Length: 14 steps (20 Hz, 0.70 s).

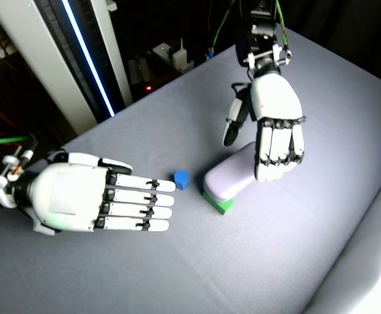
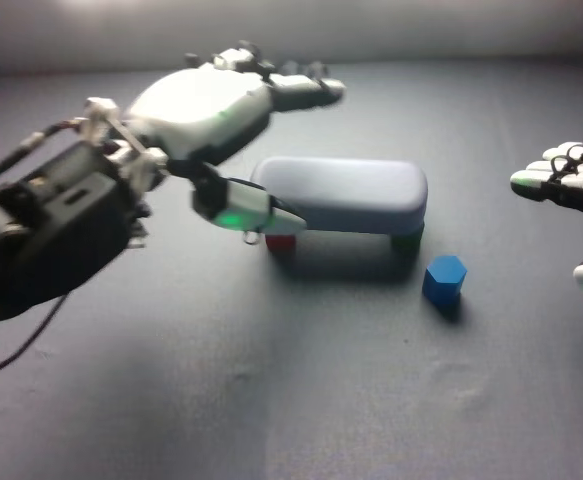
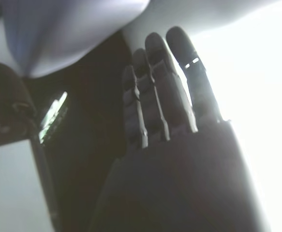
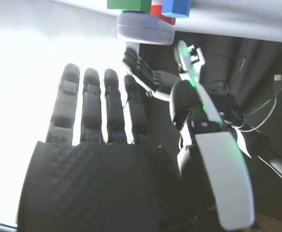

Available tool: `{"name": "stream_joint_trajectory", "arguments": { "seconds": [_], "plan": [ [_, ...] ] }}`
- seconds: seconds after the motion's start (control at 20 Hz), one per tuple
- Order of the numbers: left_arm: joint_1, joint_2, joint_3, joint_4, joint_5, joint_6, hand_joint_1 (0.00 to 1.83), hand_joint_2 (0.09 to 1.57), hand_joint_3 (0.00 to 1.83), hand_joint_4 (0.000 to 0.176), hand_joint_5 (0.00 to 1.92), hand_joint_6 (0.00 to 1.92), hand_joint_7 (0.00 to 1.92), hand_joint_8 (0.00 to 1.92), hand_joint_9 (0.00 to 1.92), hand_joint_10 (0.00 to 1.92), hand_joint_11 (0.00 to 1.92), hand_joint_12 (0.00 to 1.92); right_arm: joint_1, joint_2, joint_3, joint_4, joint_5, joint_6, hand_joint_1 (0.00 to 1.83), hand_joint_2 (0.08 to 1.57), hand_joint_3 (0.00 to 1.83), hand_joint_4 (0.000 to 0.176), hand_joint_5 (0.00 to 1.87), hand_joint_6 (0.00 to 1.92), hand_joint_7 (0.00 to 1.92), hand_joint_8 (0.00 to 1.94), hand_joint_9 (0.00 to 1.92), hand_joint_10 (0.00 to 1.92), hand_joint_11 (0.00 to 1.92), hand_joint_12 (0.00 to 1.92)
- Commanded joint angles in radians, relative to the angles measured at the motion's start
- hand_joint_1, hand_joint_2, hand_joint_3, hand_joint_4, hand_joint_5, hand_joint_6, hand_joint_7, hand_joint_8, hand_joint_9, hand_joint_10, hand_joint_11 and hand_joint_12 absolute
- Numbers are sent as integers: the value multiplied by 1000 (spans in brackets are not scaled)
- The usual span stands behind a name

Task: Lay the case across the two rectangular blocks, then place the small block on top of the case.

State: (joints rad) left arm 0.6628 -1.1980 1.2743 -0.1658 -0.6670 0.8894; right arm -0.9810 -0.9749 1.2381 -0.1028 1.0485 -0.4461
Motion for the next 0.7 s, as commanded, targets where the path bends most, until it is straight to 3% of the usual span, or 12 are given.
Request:
{"name": "stream_joint_trajectory", "arguments": {
  "seconds": [0.0,0.05,0.1,0.15,0.2,0.25,0.3,0.35,0.4,0.5,0.55,0.65],
  "plan": [
    [3,17,-11,3,-173,0,1012,897,2,49,301,1,365,0,368,3,0,1057,16,2,-1,21,118,8,554,1386,0,12,250,18,212,13,154,14,144,44],
    [27,48,-41,-7,-225,0,1023,904,2,39,304,2,354,0,343,4,0,997,22,3,-1,12,118,10,569,1376,0,19,279,9,238,7,171,8,158,57],
    [59,78,-73,-20,-277,0,1006,916,3,71,280,0,326,0,311,2,0,922,28,3,-1,5,117,10,598,1361,0,9,325,5,295,4,222,7,180,89],
    [87,101,-98,-30,-324,0,962,947,7,95,206,0,273,0,269,2,0,802,32,3,0,1,115,10,623,1348,2,0,367,2,339,10,271,1,160,236],
    [102,115,-113,-37,-351,0,918,960,10,131,130,0,245,0,260,2,0,777,36,3,0,-3,110,10,645,1331,1,0,395,3,372,7,302,2,53,541],
    [135,141,-141,-49,-402,0,844,956,4,167,38,1,198,1,237,2,0,621,47,3,3,-16,96,10,622,1311,2,0,418,1,404,3,337,2,10,749],
    [169,170,-173,-57,-449,0,828,949,0,174,7,0,186,0,238,2,0,569,63,3,6,-37,71,11,635,1303,0,0,421,0,413,2,349,4,1,799],
    [187,187,-190,-61,-476,0,863,962,2,176,1,0,136,0,180,0,0,490,73,3,8,-51,58,12,642,1289,0,0,427,1,427,2,379,6,0,859],
    [211,211,-212,-63,-509,0,877,976,3,150,0,0,124,0,153,1,0,453,90,2,10,-73,40,12,626,1289,0,0,408,0,406,0,367,1,0,864],
    [263,255,-261,-71,-586,0,948,983,1,157,0,0,90,0,102,1,0,284,123,-1,14,-120,-2,14,665,1285,0,0,399,0,406,1,391,9,38,892],
    [287,271,-277,-79,-618,0,932,961,0,153,0,0,63,3,92,1,0,371,137,-6,20,-141,-22,17,654,1284,0,0,388,0,388,0,384,4,45,899],
    [336,292,-301,-109,-683,0,971,929,0,106,0,0,82,8,101,3,0,464,164,-27,41,-187,-67,39,609,1285,1,24,351,0,332,0,334,0,27,892]
  ]
}}
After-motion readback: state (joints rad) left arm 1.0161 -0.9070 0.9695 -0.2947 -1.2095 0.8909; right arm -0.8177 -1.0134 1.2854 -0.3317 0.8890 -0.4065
